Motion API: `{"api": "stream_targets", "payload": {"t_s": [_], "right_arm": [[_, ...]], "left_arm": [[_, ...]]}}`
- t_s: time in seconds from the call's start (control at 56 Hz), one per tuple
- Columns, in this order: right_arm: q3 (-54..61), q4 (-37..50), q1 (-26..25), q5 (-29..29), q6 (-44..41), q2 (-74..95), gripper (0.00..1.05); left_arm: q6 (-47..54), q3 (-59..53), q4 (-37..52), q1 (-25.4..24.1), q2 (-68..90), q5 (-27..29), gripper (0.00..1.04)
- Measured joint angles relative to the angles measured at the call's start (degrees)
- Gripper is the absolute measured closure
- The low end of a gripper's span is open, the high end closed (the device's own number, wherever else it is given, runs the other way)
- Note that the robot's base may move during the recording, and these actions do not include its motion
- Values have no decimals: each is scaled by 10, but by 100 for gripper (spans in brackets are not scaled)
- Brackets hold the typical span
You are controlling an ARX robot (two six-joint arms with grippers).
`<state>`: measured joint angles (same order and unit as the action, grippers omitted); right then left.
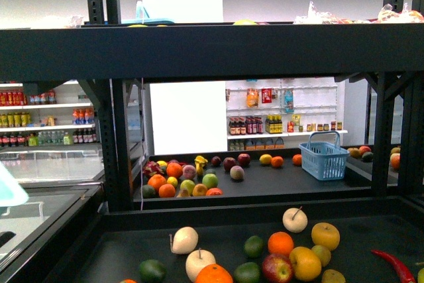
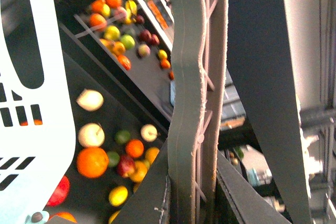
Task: Pick lemon from shelf
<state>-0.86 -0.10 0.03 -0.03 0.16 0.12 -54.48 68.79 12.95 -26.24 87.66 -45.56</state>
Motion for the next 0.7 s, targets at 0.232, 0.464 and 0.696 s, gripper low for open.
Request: {"api": "stream_targets", "payload": {"t_s": [0.232, 0.464, 0.696], "right_arm": [[0, 0, 0, 0, 0, 0, 7], [0, 0, 0, 0, 0, 0, 7], [0, 0, 0, 0, 0, 0, 7]], "left_arm": [[21, -109, -7, 154, -106, 9, 91], [-8, -137, 47, 302, -95, 68, 91], [-24, -137, 80, 409, -43, 118, 91]]}}
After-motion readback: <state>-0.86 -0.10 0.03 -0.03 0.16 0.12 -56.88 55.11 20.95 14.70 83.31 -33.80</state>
